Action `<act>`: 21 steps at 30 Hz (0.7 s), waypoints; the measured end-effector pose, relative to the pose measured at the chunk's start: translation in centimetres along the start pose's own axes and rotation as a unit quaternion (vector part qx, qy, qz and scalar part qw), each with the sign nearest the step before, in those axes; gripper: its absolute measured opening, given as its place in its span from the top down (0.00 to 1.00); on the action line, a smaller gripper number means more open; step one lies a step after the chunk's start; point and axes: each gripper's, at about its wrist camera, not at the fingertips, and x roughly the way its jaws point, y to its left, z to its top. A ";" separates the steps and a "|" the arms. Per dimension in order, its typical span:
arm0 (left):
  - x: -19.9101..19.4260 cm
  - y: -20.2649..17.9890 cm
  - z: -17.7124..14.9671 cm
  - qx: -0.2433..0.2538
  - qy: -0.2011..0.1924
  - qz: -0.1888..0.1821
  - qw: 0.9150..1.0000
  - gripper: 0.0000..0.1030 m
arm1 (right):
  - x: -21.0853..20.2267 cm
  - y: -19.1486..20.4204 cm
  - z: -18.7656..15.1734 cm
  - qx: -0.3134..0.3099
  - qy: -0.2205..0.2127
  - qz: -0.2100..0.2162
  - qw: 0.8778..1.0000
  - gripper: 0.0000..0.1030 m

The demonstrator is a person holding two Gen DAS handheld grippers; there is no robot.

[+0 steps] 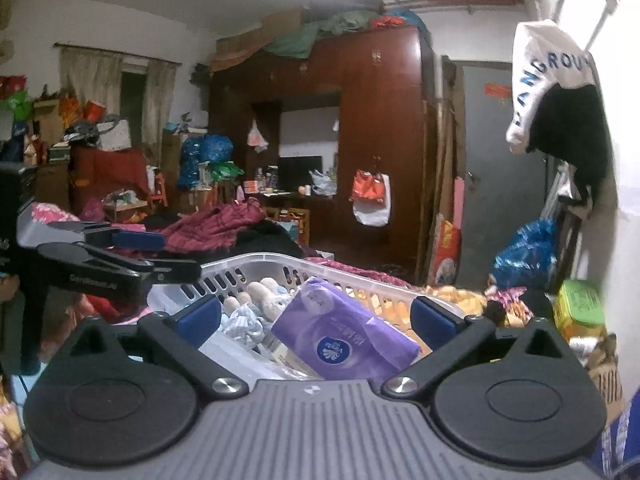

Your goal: Organize objects

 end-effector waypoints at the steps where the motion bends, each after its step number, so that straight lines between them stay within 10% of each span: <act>1: -0.7 0.3 0.2 -0.009 0.004 -0.017 1.000 0.09 | -0.4 0.1 0.1 0.006 0.011 0.001 1.000 0.00; 13: -10.3 1.5 -0.7 -0.025 0.045 -0.043 0.998 0.09 | -6.8 2.4 -2.0 0.048 0.033 -0.102 0.993 0.00; 21: -9.3 1.4 -1.3 -0.034 0.059 -0.052 0.996 0.08 | -5.2 1.6 -2.3 0.072 0.051 -0.079 0.993 0.00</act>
